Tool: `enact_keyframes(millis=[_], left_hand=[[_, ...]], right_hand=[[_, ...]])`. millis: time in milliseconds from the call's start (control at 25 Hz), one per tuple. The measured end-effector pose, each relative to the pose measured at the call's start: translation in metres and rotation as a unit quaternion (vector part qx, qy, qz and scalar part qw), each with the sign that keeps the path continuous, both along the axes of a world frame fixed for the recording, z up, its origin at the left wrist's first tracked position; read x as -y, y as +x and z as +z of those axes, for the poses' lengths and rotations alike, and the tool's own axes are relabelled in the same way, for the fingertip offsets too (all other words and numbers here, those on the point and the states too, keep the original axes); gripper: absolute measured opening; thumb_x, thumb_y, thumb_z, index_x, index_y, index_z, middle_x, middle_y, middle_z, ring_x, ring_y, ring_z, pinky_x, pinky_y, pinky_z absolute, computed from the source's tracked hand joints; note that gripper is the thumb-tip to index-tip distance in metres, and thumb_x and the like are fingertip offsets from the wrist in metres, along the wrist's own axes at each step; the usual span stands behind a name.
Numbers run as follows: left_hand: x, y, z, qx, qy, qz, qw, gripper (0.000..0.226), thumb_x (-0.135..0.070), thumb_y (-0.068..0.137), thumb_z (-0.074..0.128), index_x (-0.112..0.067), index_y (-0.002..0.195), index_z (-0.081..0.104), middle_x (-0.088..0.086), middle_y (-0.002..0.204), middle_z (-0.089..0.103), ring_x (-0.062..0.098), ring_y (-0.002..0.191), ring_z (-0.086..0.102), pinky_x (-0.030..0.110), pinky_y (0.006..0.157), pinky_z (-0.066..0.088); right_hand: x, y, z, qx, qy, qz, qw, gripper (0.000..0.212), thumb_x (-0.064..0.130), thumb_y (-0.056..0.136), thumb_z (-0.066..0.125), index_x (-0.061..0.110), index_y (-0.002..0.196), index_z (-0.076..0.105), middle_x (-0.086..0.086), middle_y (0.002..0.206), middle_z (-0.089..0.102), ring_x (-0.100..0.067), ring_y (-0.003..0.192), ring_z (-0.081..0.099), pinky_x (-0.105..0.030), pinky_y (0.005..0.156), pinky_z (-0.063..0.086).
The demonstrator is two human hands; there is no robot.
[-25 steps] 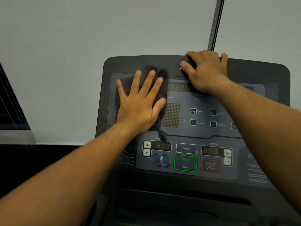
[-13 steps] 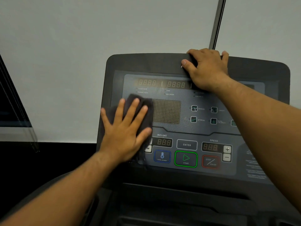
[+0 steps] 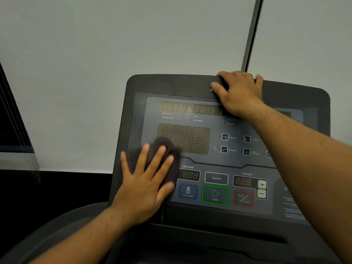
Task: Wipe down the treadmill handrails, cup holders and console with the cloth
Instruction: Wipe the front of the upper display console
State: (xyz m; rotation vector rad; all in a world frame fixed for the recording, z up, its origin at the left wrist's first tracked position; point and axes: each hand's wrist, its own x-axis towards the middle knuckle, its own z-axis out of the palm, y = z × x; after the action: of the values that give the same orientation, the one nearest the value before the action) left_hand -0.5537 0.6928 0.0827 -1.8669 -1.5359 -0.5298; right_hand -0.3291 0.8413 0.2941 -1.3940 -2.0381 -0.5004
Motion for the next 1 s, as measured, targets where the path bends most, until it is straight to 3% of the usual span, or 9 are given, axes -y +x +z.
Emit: enact_keyframes(millis=[120,280,400,520,680,800,1000], left_hand=[[0.018,0.003,-0.026,-0.026,-0.005,-0.012,1.000,0.060,-0.055,0.102,0.016,-0.023,0.153,0.019,0.006,0.162,0.017,0.039,0.149,0.006,0.078,0.104,0.005],[-0.016,0.020,0.024,-0.089,0.021,-0.072,0.993,0.061,-0.058,0.099,0.028,-0.027,0.151,0.030,0.002,0.160,0.025,0.037,0.148,0.015,0.079,0.103,0.008],[-0.047,0.034,0.066,-0.051,0.054,-0.038,0.997,0.061,-0.060,0.097,0.030,-0.030,0.151,0.032,-0.001,0.160,0.024,0.034,0.148,0.016,0.078,0.104,0.008],[-0.037,0.044,0.049,-0.017,0.037,-0.028,0.999,0.063,-0.059,0.098,0.027,-0.028,0.153,0.025,0.000,0.163,0.016,0.035,0.149,0.007,0.077,0.105,0.003],[0.007,-0.017,-0.006,-0.131,-0.002,-0.102,0.986,0.057,-0.053,0.100,0.031,-0.029,0.151,0.028,-0.001,0.160,0.025,0.035,0.148,0.014,0.078,0.104,0.014],[0.014,-0.082,-0.001,-0.234,-0.016,-0.133,0.963,0.057,-0.054,0.099,0.031,-0.031,0.151,0.027,-0.003,0.158,0.029,0.033,0.149,0.013,0.075,0.107,0.012],[-0.002,-0.046,0.019,-0.243,-0.032,-0.170,0.954,0.055,-0.054,0.101,0.028,-0.033,0.153,0.024,-0.005,0.161,0.020,0.033,0.150,0.009,0.075,0.108,0.003]], right_hand=[[-0.001,0.000,0.000,-0.007,0.003,0.003,1.000,0.052,0.059,0.097,0.029,0.031,0.136,0.046,-0.004,0.137,0.051,-0.029,0.132,0.036,-0.058,0.114,0.006],[-0.002,0.000,-0.001,-0.005,0.011,0.001,1.000,0.052,0.060,0.096,0.029,0.032,0.136,0.046,-0.003,0.137,0.051,-0.029,0.132,0.037,-0.058,0.114,0.007],[-0.004,0.001,0.000,-0.002,0.008,0.003,1.000,0.053,0.061,0.095,0.029,0.032,0.136,0.046,-0.004,0.137,0.051,-0.029,0.131,0.038,-0.056,0.113,0.009],[-0.004,0.002,0.001,0.005,0.010,0.002,1.000,0.054,0.062,0.095,0.028,0.032,0.136,0.046,-0.005,0.136,0.052,-0.030,0.129,0.039,-0.055,0.111,0.011],[-0.003,0.003,0.003,0.009,0.009,0.014,1.000,0.053,0.063,0.095,0.029,0.032,0.132,0.049,-0.005,0.129,0.055,-0.031,0.125,0.043,-0.055,0.109,0.015],[-0.004,0.004,0.003,0.008,0.014,0.012,1.000,0.051,0.063,0.094,0.029,0.032,0.130,0.050,-0.004,0.127,0.056,-0.031,0.123,0.044,-0.056,0.109,0.016],[-0.004,0.001,0.001,0.002,0.010,0.003,1.000,0.051,0.061,0.095,0.030,0.032,0.132,0.049,-0.005,0.132,0.053,-0.031,0.128,0.040,-0.057,0.112,0.011]])
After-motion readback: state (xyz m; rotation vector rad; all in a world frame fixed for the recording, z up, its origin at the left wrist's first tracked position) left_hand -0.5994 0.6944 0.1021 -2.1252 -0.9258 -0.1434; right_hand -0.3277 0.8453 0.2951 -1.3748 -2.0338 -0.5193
